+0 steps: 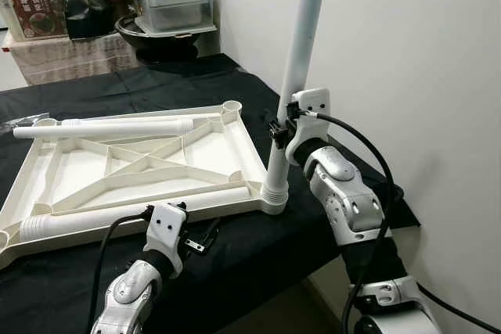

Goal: Building children table

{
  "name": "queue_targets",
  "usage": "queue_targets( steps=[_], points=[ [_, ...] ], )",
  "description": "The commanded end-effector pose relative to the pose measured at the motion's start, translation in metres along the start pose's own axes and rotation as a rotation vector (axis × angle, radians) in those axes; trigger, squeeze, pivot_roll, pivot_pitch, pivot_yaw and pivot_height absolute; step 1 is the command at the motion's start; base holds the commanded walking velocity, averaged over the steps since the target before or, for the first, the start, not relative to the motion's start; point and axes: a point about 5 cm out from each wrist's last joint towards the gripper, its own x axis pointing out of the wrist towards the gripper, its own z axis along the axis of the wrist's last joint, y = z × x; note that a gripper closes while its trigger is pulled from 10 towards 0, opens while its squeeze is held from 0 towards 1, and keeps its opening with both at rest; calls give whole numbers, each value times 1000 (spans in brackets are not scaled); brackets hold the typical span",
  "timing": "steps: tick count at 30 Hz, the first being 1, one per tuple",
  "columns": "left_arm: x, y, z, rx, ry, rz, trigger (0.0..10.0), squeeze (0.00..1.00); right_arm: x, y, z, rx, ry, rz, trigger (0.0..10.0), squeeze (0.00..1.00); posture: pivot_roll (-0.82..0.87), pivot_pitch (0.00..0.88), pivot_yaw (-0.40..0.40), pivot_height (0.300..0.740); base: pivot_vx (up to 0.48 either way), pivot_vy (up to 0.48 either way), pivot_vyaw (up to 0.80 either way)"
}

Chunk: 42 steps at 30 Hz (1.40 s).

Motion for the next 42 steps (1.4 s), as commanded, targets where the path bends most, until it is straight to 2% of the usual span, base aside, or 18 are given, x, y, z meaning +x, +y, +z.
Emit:
queue_targets(
  steps=[1,10,15,18,42],
  points=[
    [1,0,1,2,-10,-7,10000,0,-6,-1,-39,31,171,-13,10000,0,-15,0,-81,740,0,0,0],
    [4,6,9,-21,-64,28,10000,0,-9,-2,-43,46,167,-26,10000,0,-13,0,-76,740,0,0,0],
    [6,10,12,-24,-79,40,10000,0,-7,-2,-41,47,157,-28,10000,0,-10,0,-76,740,348,0,0],
    [6,9,13,-29,-86,32,10000,0,-7,-1,-40,44,154,-27,10000,0,-10,0,-76,740,326,0,0],
    [7,5,9,-32,-82,15,10000,0,-9,-2,-37,20,145,1,10000,0,-23,0,-77,740,0,0,0]
  ],
)
